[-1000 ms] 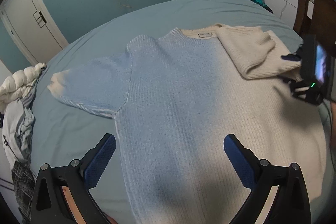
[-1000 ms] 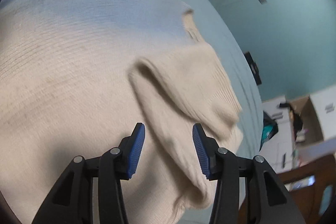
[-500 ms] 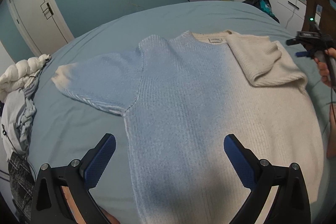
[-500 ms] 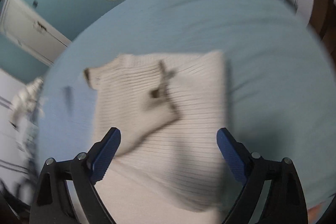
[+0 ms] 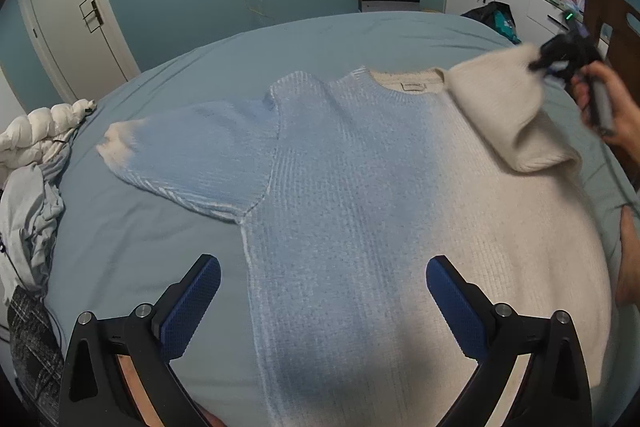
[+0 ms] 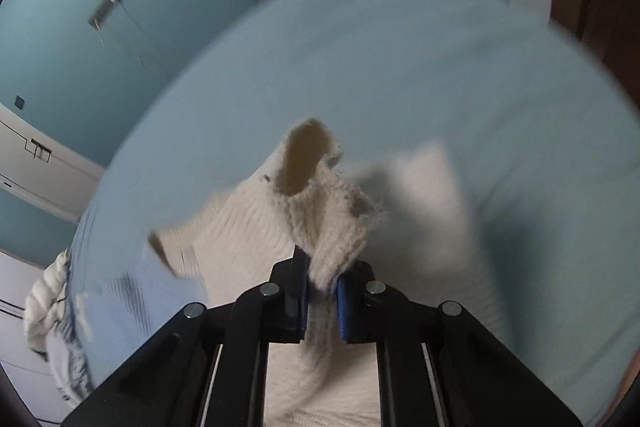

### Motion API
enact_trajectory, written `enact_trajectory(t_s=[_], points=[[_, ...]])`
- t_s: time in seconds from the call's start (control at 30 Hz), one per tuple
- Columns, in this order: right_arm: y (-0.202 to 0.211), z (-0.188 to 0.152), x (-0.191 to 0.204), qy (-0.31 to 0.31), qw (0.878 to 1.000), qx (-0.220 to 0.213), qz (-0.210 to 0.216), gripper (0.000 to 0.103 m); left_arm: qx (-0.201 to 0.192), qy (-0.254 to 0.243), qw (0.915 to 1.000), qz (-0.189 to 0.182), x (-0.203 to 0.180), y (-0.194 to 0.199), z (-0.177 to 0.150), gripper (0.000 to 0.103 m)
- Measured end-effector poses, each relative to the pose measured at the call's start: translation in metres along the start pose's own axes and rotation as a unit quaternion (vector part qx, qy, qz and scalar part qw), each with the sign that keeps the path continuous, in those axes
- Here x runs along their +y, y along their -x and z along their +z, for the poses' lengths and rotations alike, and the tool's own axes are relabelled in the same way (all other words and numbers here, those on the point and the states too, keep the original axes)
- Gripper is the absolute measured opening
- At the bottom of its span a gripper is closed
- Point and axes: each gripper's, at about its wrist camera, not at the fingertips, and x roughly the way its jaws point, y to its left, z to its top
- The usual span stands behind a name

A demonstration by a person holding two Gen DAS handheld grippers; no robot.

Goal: Fold small clothes
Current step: 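Lift the white sleeve and fold it across the sweater body, then release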

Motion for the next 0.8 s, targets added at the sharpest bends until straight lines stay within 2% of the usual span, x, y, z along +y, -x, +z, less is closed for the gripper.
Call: enact_trajectory(t_s=[0.07,0.1,0.17,0.23,0.27,0.37,0.47,0.57,0.7,0.8], points=[[0.071,0.024,0.003,0.024,0.997,-0.079,-0.015,0.007,-0.002,0.008,1.0000,0.000,0.004,0.002,0.002,0.103],[0.096,0.031,0.000,0.030,0.994,-0.103,-0.020,0.007,-0.002,0.015,0.9999,0.000,0.007,0.004,0.003,0.103],[0.166,0.048,-0.002,0.056,0.983,-0.171,-0.041,0.007,-0.002,0.031,0.9995,-0.004,0.012,0.005,0.005,0.103],[0.209,0.055,-0.004,0.075,0.970,-0.218,-0.078,0.007,-0.002,0.044,0.9990,-0.007,0.016,0.007,0.008,0.103],[0.237,0.064,-0.006,0.085,0.960,-0.242,-0.111,0.007,-0.002,0.048,0.9988,-0.008,0.017,0.007,0.008,0.103],[0.280,0.076,-0.015,0.077,0.944,-0.281,-0.156,0.007,-0.003,0.051,0.9987,-0.005,0.017,0.008,0.011,0.103],[0.305,0.077,-0.022,0.078,0.934,-0.294,-0.187,0.007,-0.009,0.044,0.9990,-0.001,0.013,0.010,0.013,0.103],[0.303,0.064,-0.013,0.102,0.935,-0.276,-0.199,0.006,-0.012,0.035,0.9993,0.002,0.008,0.011,0.015,0.103],[0.274,0.024,0.030,0.155,0.935,-0.265,-0.179,0.006,-0.012,0.034,0.9993,0.005,0.007,0.010,0.016,0.103],[0.244,-0.013,0.079,0.217,0.932,-0.252,-0.147,0.006,-0.012,0.036,0.9992,0.011,0.009,0.009,0.016,0.103]])
